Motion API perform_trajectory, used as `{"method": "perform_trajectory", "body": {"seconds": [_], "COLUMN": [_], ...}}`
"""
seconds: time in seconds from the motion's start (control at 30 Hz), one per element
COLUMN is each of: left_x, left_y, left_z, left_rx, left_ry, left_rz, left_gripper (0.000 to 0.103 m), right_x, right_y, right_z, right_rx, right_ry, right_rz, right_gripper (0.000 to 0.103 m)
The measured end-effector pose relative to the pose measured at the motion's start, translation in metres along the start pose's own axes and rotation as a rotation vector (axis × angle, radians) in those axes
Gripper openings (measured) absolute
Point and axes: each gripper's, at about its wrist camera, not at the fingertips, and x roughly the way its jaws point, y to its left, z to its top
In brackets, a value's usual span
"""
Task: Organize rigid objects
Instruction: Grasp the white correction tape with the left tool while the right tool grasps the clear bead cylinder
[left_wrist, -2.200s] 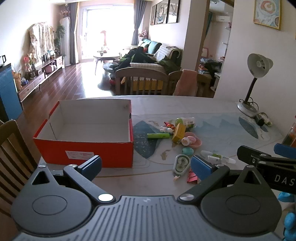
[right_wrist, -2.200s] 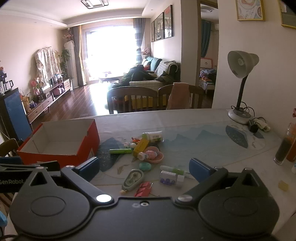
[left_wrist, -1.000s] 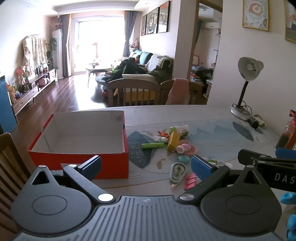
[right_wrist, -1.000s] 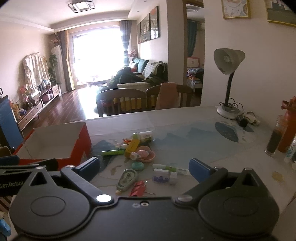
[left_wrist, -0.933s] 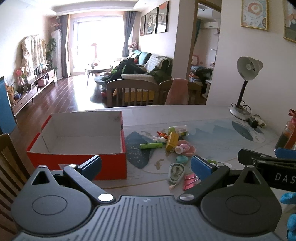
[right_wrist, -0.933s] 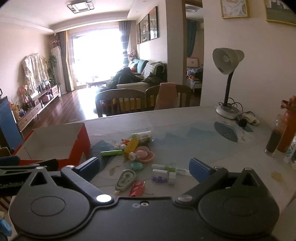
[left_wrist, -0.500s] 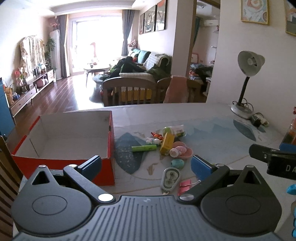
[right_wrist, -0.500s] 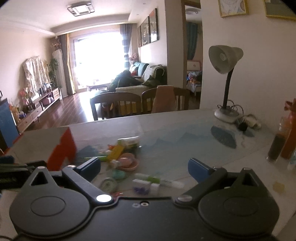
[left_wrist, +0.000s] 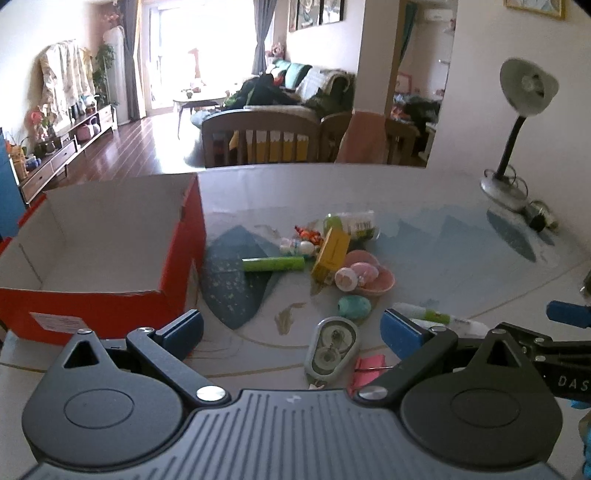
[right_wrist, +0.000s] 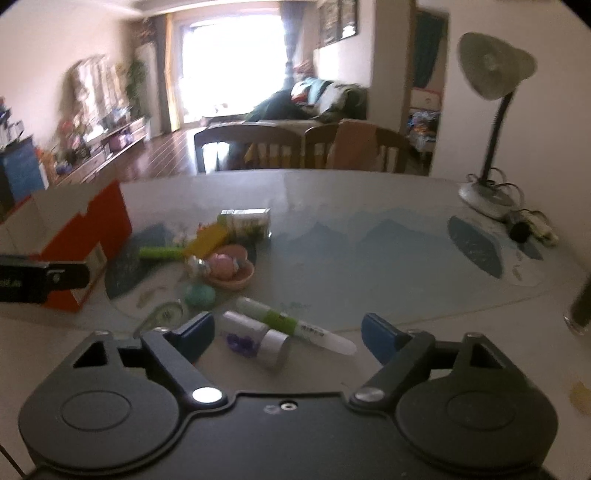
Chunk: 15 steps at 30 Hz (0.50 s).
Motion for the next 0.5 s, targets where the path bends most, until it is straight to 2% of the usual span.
{"method": "perform_trajectory", "body": {"seconds": [0.13, 0.3, 0.5], "left_x": [0.031, 0.064, 0.092], "left_y": [-0.007, -0.013, -0.021], "left_z": [-0.005, -0.012, -0.017], "left_rx": [0.012, 0.023, 0.055], "left_ry": [0.050, 0.115, 0.180], "left_rz": [0.010, 0.027, 0.014], "left_gripper": [0.102, 0.097, 0.097], "right_x": [0.022, 0.046, 0.069], "right_y": [-0.008, -0.012, -0.011], "right_z": [-0.001, 0.000, 0.003], "right_rx": [-0.066, -0.137, -0.233], "right_ry": [0.046, 0.089, 0.127], "right_rz": [0.066, 0.131, 0.201], "right_gripper": [0.082, 0.075, 0.074]}}
